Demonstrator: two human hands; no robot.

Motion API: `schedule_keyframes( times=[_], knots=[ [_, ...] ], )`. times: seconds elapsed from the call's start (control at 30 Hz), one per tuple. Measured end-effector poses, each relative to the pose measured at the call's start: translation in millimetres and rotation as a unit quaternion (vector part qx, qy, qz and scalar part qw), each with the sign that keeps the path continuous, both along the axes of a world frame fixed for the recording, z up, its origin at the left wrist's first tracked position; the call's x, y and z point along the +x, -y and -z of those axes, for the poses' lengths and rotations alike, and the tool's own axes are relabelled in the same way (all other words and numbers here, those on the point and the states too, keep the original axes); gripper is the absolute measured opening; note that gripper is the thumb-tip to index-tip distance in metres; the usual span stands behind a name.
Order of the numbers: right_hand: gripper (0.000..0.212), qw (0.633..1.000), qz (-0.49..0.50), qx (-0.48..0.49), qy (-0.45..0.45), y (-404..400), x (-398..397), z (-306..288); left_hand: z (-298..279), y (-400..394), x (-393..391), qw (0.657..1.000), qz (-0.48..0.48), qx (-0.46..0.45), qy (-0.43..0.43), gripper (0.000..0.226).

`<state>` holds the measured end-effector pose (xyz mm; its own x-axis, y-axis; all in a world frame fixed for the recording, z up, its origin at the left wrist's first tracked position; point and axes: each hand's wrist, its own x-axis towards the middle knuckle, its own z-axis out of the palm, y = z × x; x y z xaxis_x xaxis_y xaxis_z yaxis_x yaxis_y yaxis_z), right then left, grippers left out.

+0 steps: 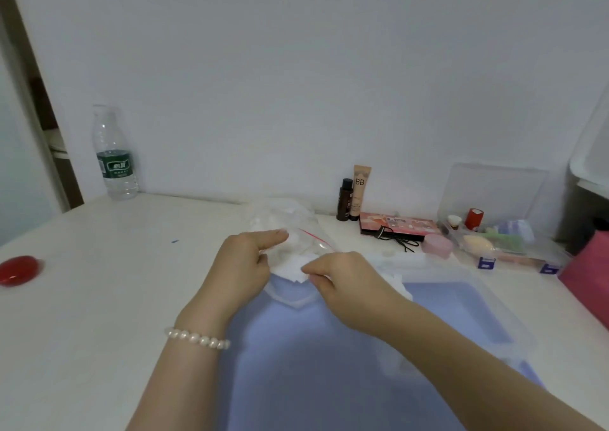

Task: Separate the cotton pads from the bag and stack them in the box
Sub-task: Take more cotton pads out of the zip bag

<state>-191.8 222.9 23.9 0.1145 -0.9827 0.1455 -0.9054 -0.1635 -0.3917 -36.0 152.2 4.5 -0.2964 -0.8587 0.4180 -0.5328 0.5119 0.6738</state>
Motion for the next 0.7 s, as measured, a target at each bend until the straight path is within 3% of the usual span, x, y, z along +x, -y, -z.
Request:
schedule_keyframes(
  times=[0.13, 0.23, 0.3, 0.47, 0.63, 0.7],
  knots=[
    [0.012, 0.997, 0.054, 0.049, -0.036, 42, 26, 9, 6, 2, -4, 0.998, 0.02, -0.018, -0.051, 0.066],
    [0.035, 0.985, 0.12, 0.103, -0.067, 75, 32, 21, 11, 4, -8, 0.996, 0.037, -0.03, -0.071, 0.067],
    [0.038, 0.981, 0.155, 0.081, -0.08, 93, 35, 30, 11, 3, -10, 0.995, 0.051, -0.035, -0.074, 0.067],
    [0.028, 0.969, 0.241, 0.04, 0.033, 114, 44, 32, 12, 3, -11, 0.991, 0.079, -0.018, -0.109, 0.062],
    [0.044, 0.965, 0.238, 0.084, 0.074, 114, 47, 41, 19, 13, -8, 0.989, 0.061, 0.0, -0.132, 0.064],
    [0.038, 0.963, 0.243, 0.061, 0.103, 109, 47, 40, 18, 13, -9, 0.988, 0.061, 0.0, -0.141, 0.065]
  ],
)
